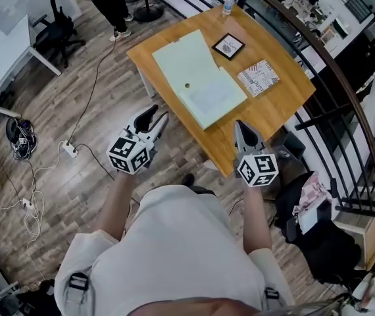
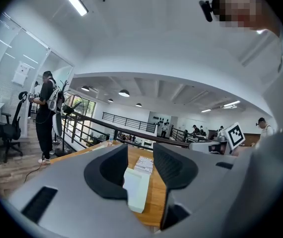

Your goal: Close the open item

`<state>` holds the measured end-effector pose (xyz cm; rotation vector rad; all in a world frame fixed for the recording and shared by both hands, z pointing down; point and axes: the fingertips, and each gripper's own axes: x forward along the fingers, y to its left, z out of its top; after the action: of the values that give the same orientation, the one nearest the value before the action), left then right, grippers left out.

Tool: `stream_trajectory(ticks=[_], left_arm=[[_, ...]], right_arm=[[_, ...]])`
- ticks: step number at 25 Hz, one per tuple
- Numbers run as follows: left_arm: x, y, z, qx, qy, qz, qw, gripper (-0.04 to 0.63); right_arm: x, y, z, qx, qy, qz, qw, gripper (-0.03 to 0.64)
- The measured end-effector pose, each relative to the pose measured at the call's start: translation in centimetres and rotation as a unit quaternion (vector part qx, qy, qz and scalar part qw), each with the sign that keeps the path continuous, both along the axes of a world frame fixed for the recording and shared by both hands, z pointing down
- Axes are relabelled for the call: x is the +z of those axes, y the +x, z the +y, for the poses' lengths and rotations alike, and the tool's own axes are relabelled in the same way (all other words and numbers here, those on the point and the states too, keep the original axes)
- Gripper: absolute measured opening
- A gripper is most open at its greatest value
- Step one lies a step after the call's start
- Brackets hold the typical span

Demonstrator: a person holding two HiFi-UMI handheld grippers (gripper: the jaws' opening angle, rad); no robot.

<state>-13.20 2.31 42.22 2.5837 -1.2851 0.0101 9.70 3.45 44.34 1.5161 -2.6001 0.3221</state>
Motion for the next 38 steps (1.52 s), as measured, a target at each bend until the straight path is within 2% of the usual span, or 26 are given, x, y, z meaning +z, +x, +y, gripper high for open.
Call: stream_trajectory(ticks=[6, 18, 30, 38], left_arm=[[0.5, 2.3, -2.9, -0.005, -0.008, -0.005, 0.9999, 0.153], [1.4, 3.6, -8.3, 0.006, -0.024, -0.010, 0.9996, 0.153], [1.3, 2.9, -19.4, 0.066, -0.022, -0.014, 0.9975, 0.153], [1.6, 3.4, -27.4, 0.132, -0.031, -0.019, 0.9906, 0.153]], right_arm=[[1.1, 2.6, -3.5, -0.002, -0.011, -0.008, 1.000, 0.003], [2.0, 3.3, -7.8, -0.001, -0.024, -0.007, 1.000, 0.003], [2.1, 2.1, -15.7, 0.055, -0.029, 0.000, 0.998, 0.003], [2.4, 1.3, -21.2, 0.115, -0.043, 0.004, 0.992, 0.003]])
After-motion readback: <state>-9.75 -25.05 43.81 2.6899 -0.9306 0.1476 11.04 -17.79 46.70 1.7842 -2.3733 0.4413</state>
